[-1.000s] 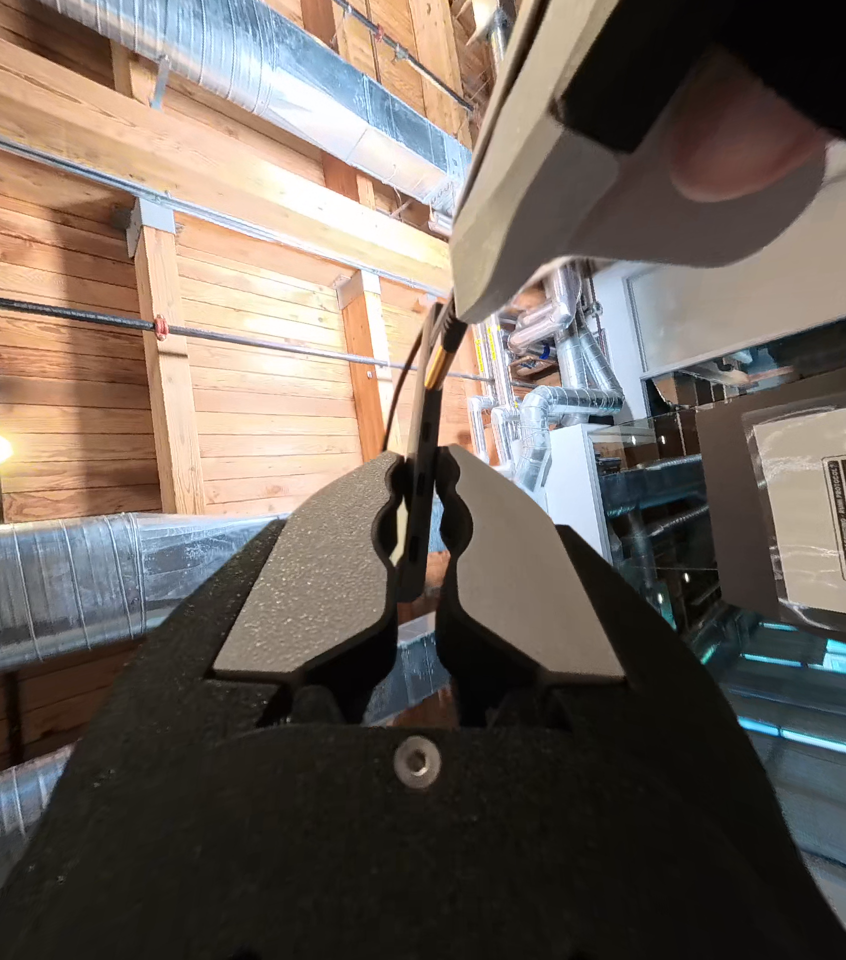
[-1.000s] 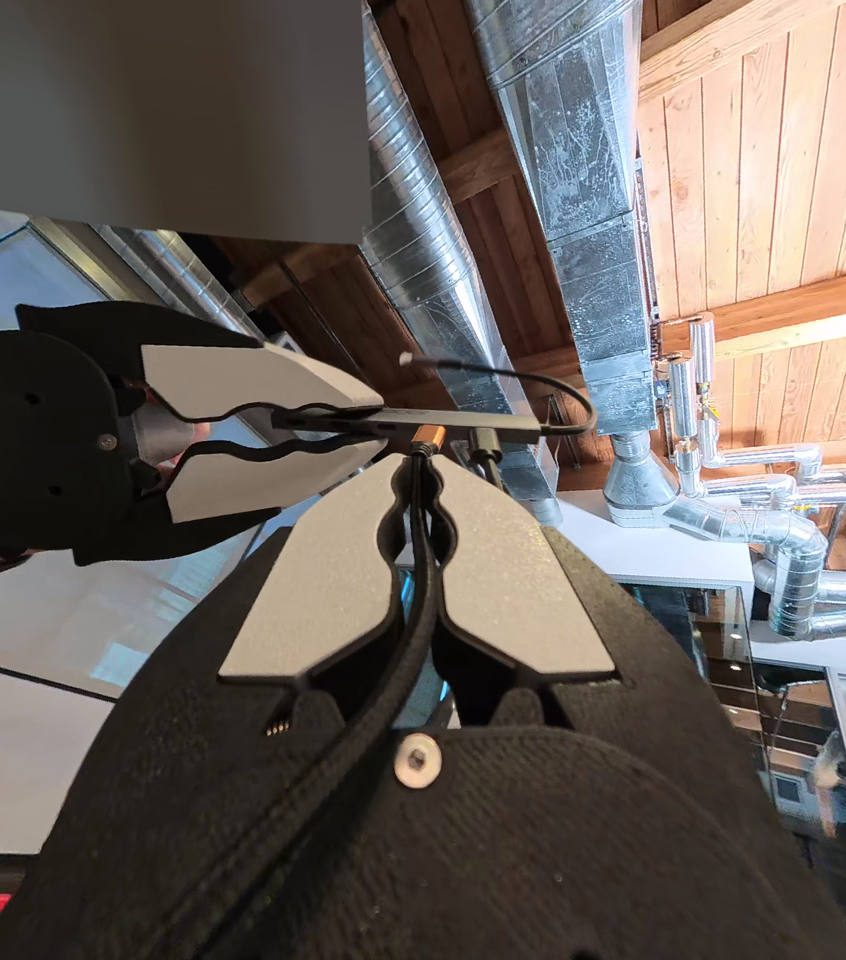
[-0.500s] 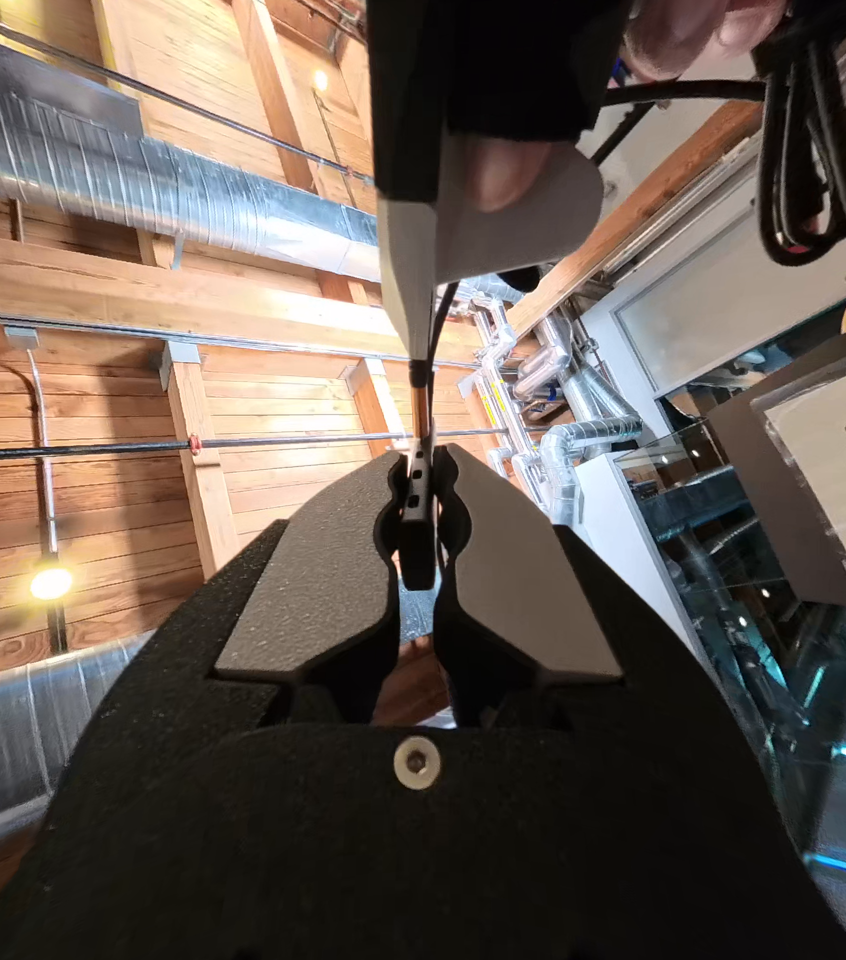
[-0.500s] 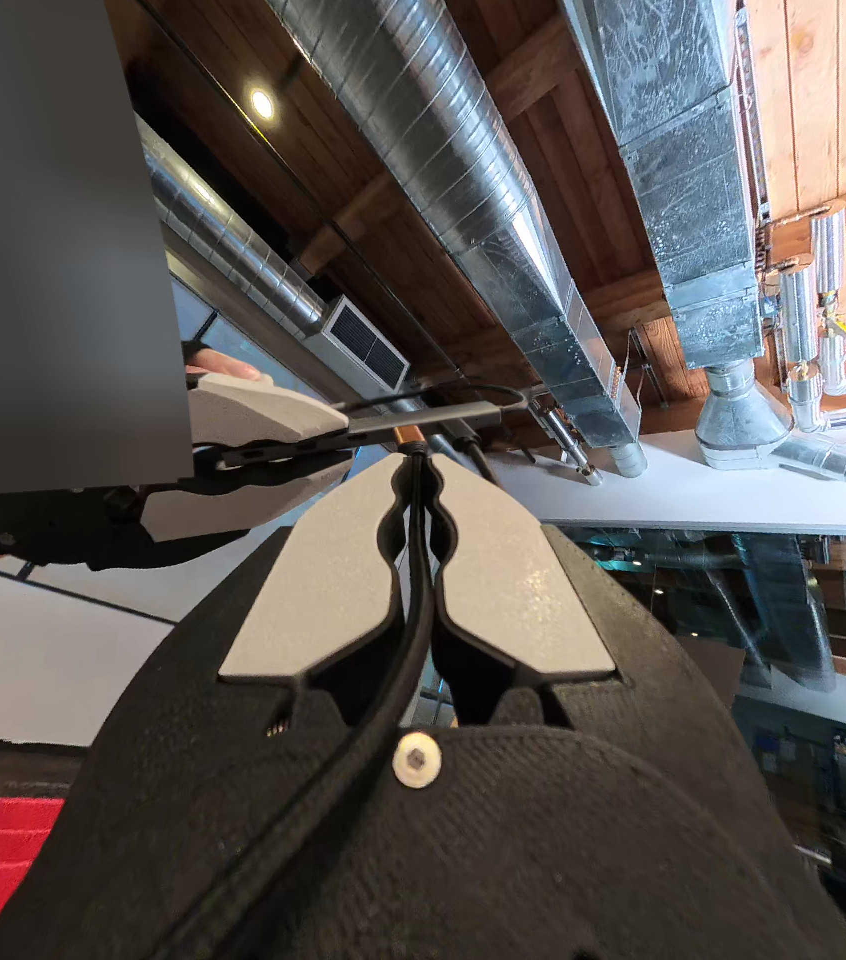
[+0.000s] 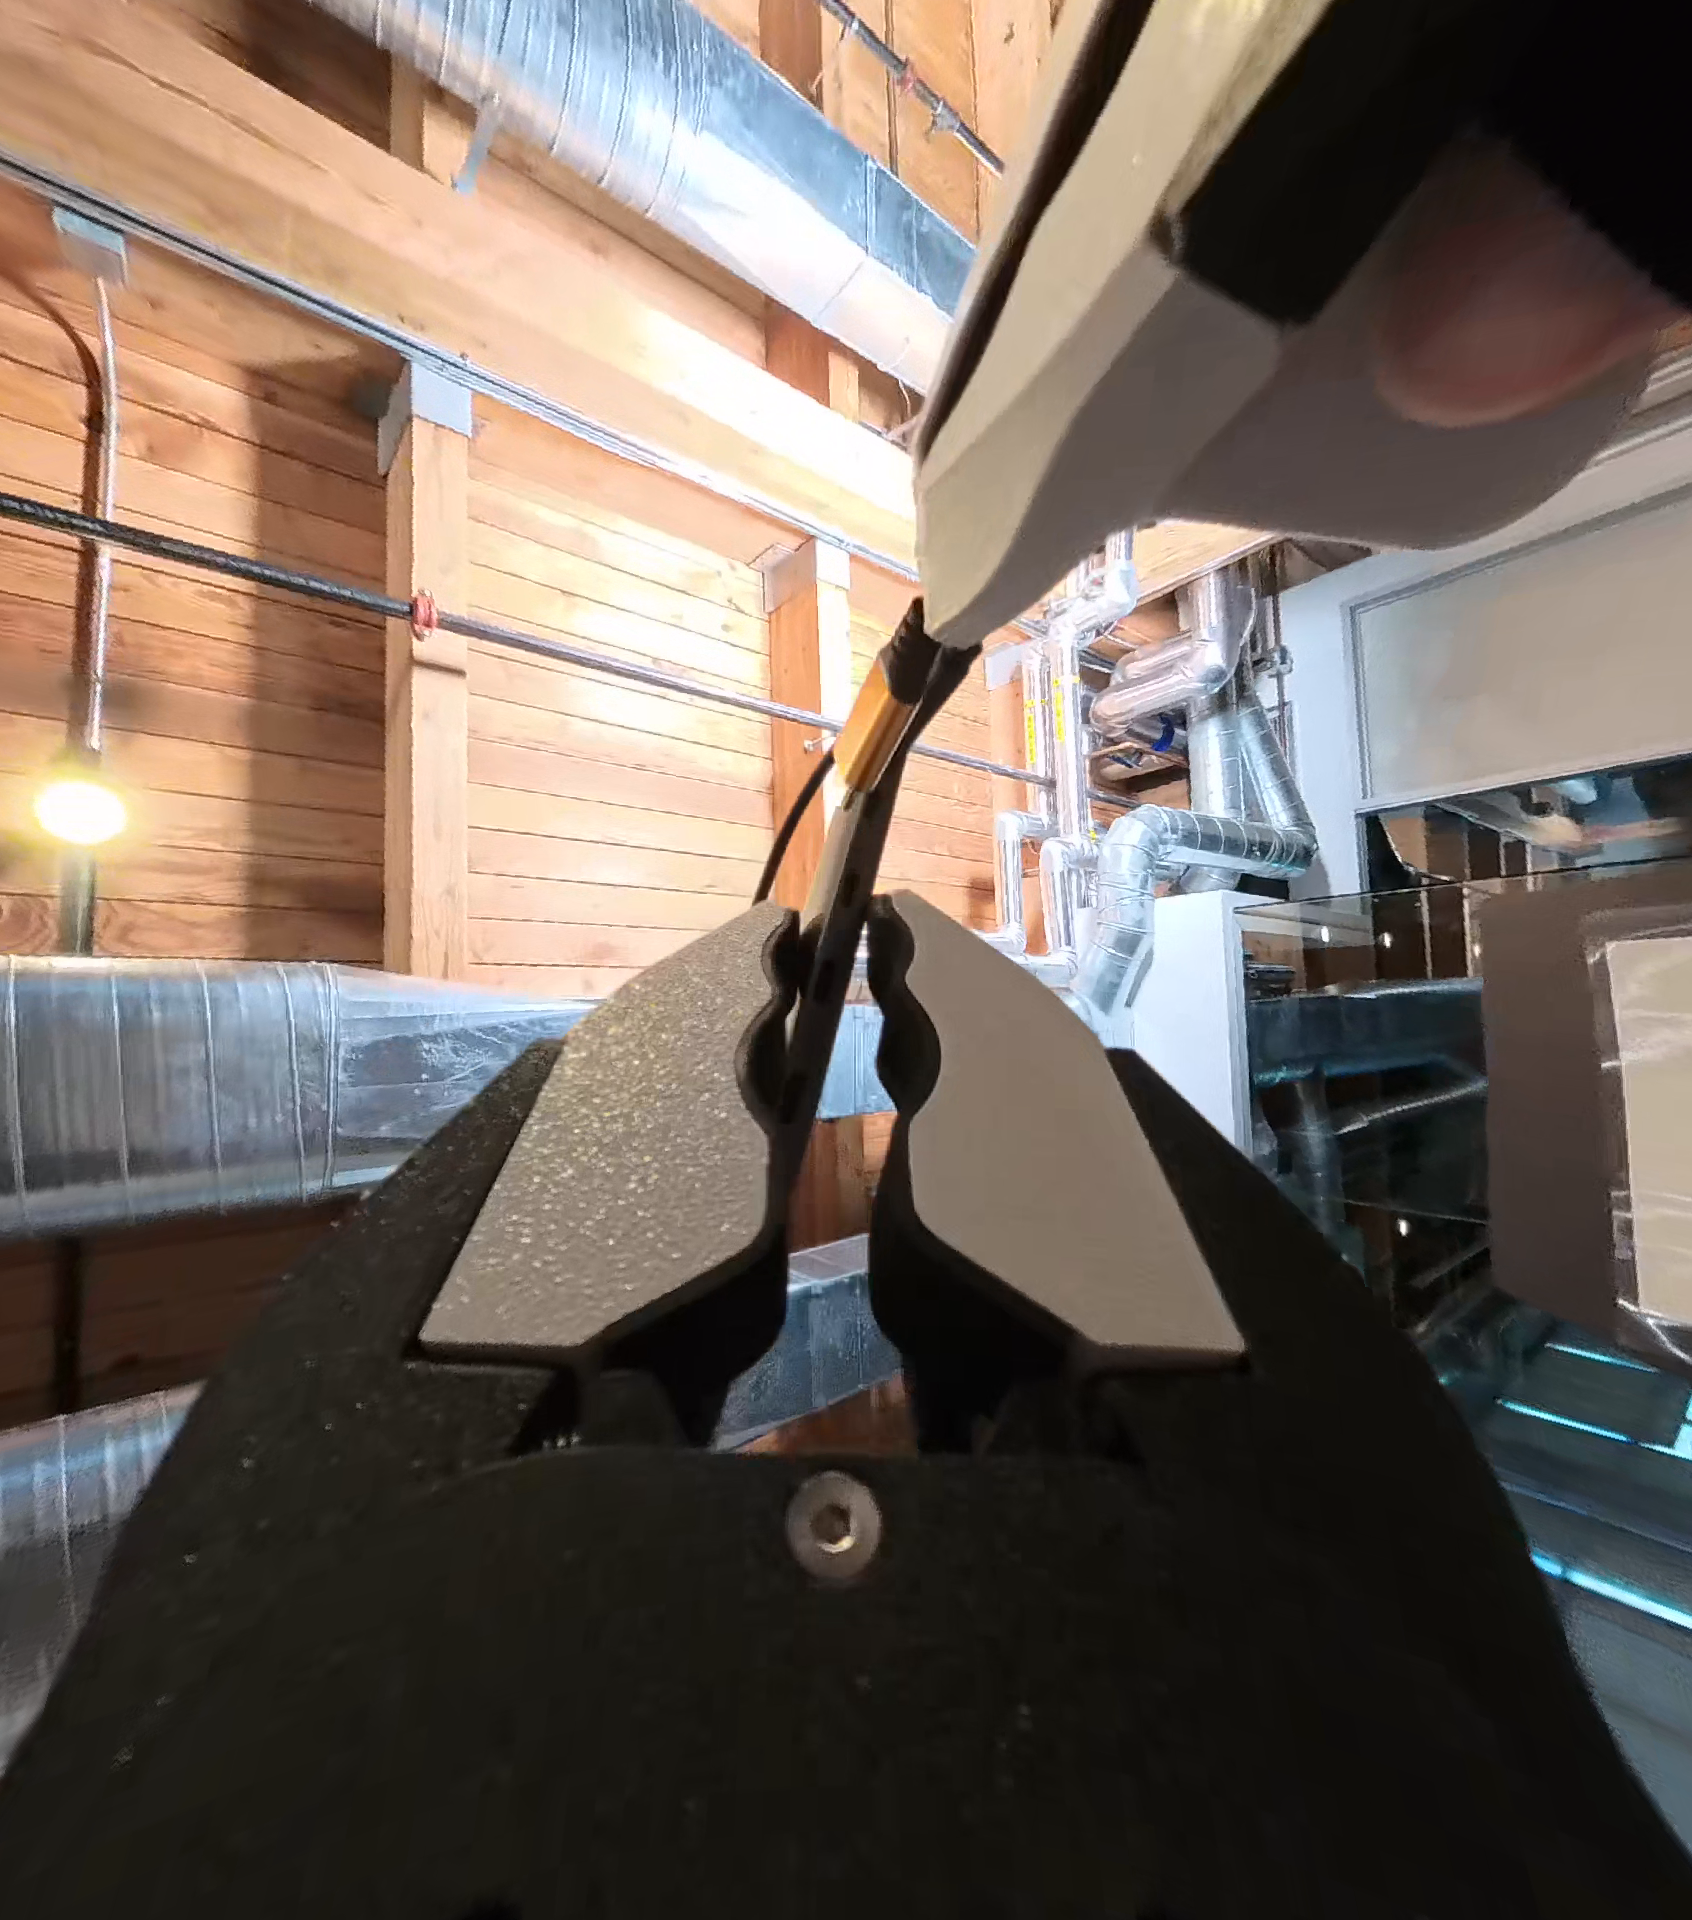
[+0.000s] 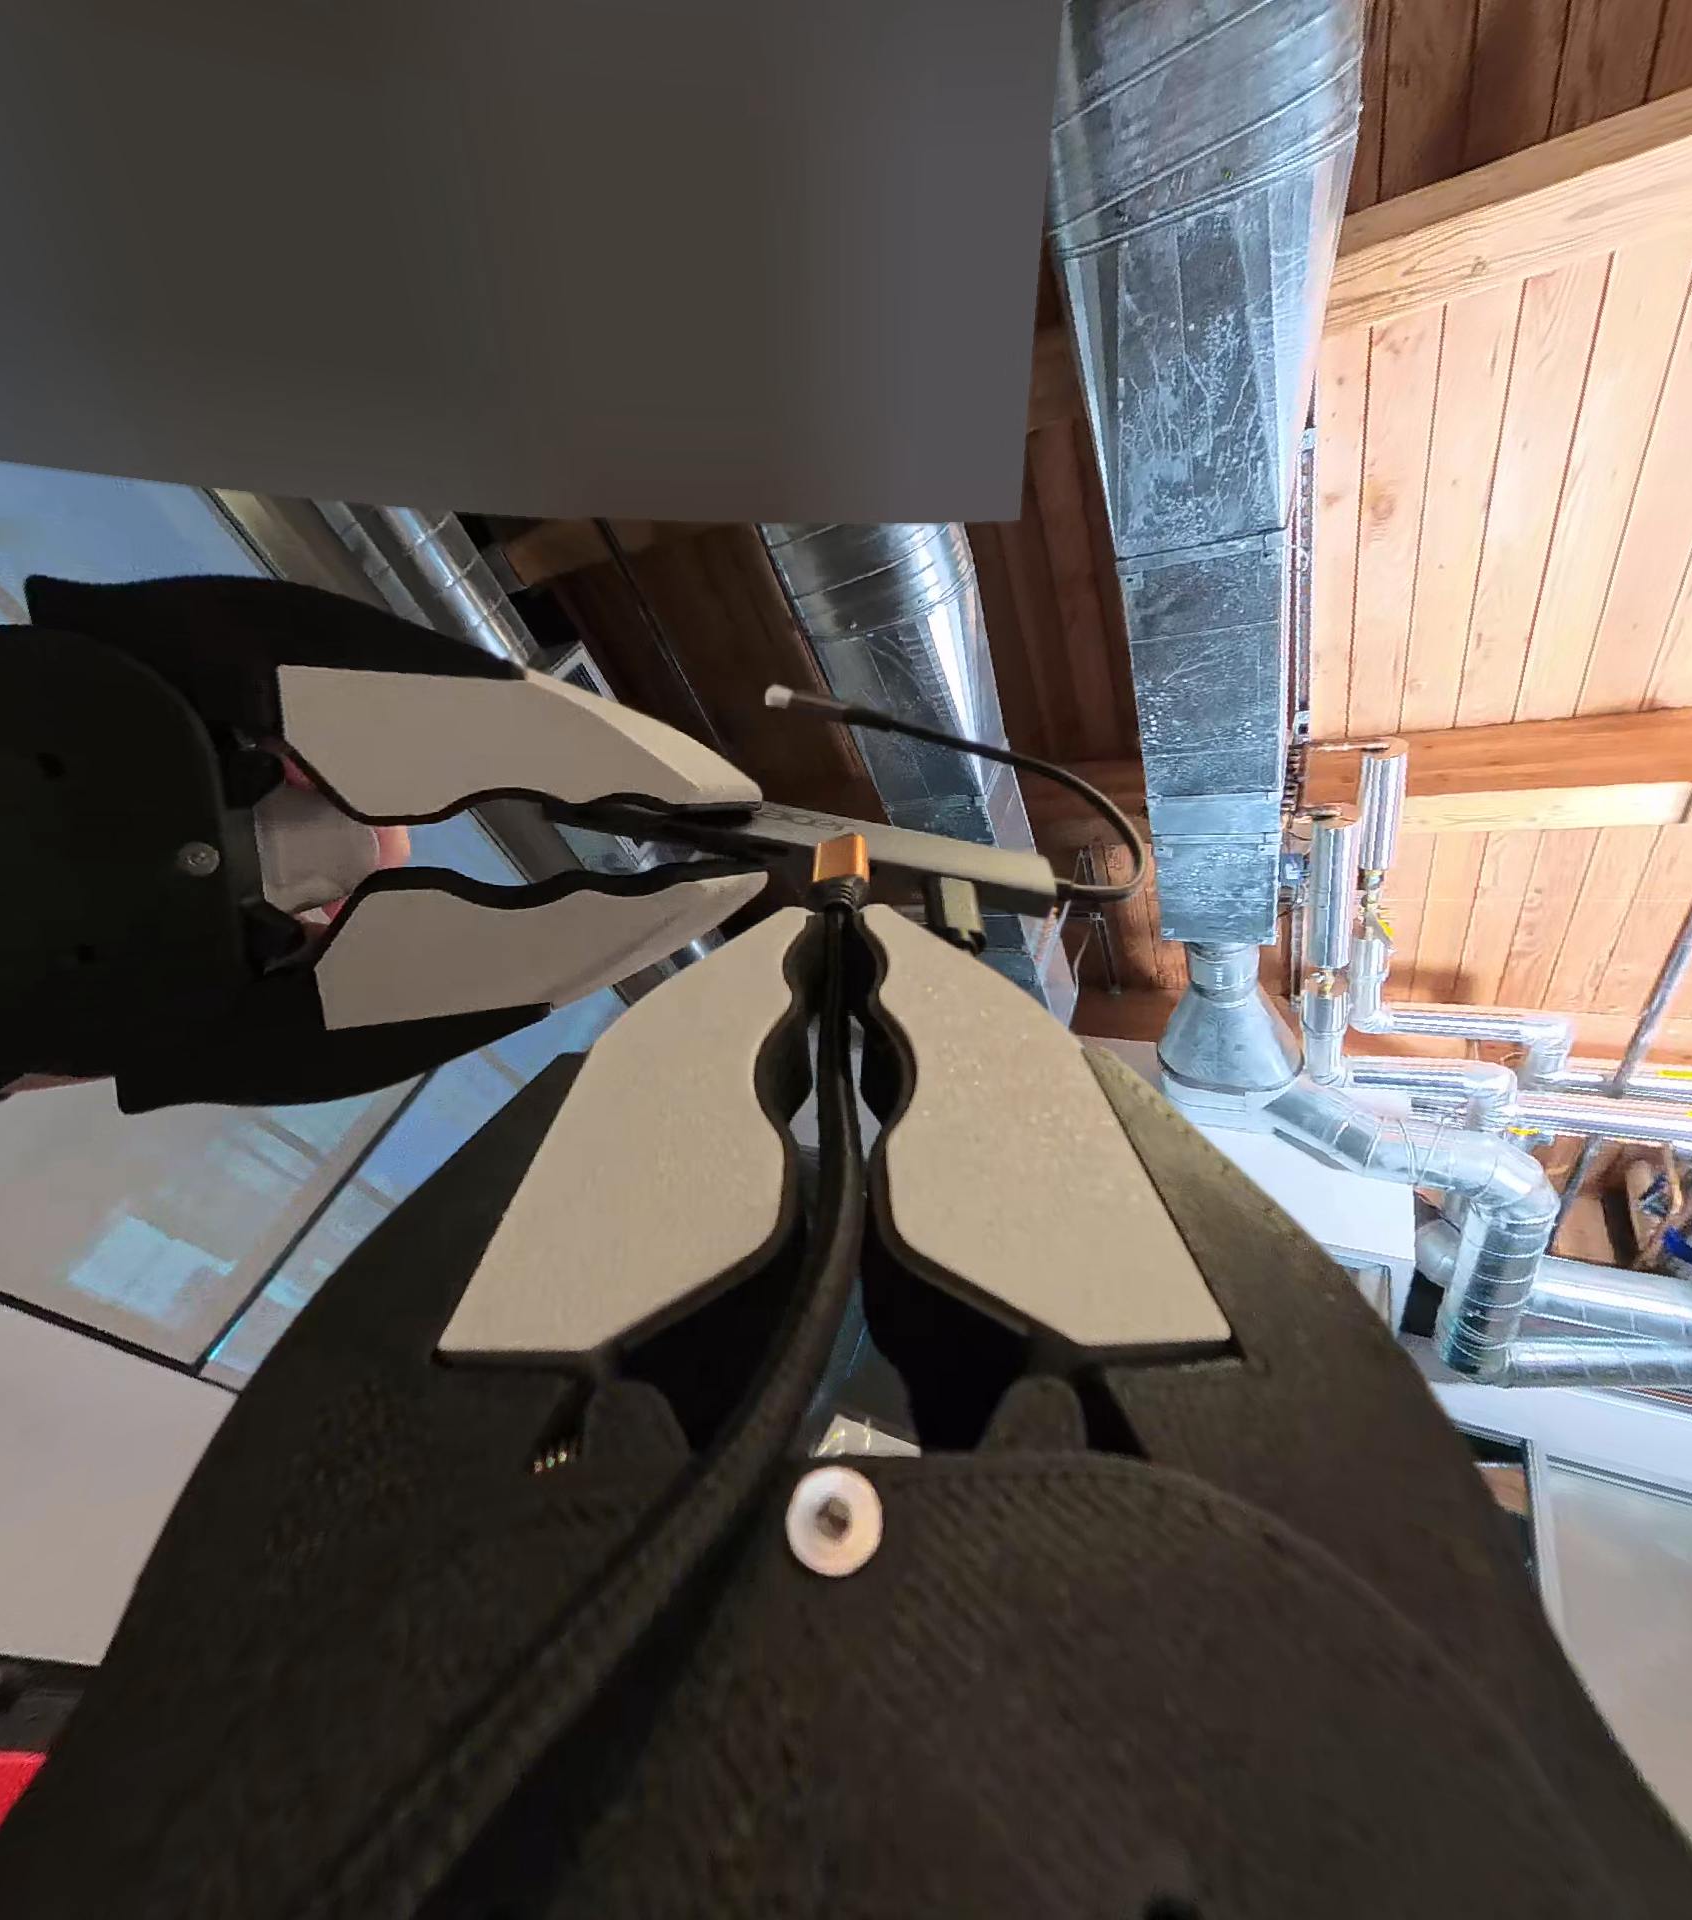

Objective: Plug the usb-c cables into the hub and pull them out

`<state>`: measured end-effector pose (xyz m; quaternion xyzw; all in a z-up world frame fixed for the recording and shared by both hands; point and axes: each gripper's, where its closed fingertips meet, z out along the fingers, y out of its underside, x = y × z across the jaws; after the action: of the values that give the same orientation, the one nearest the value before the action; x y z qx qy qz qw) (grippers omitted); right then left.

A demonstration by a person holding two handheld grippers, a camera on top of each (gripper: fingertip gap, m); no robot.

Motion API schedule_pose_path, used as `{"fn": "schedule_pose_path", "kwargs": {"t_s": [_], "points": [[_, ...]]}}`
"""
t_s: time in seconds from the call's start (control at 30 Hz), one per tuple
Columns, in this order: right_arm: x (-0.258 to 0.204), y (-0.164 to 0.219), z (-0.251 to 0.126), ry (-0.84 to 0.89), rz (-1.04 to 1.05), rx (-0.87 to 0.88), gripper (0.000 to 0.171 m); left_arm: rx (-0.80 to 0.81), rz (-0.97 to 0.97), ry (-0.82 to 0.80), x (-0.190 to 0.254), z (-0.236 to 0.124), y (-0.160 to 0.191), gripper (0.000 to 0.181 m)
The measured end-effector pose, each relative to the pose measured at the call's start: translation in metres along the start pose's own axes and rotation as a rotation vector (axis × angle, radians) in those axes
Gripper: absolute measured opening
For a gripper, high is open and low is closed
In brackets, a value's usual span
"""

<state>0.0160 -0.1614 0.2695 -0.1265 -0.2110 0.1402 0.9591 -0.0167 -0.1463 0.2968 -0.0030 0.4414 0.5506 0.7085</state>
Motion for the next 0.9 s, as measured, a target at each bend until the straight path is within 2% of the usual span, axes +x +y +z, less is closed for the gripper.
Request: {"fn": "schedule_pose_path", "kwargs": {"t_s": [0.2,0.4,0.9], "points": [[0.004,0.003,0.001,0.02,0.017,-0.039,0.004,0.009,0.035,-0.032,0.001,0.0,0.0,0.01],[0.005,0.005,0.005,0.008,0.17,-0.064,0.004,0.006,0.034,-0.053,-0.005,-0.001,0.0,0.011],[0.008,-0.003,0.002,0.026,0.217,0.014,0.004,0.057,0.024,-0.061,-0.008,0.0,-0.011,0.01]]}}
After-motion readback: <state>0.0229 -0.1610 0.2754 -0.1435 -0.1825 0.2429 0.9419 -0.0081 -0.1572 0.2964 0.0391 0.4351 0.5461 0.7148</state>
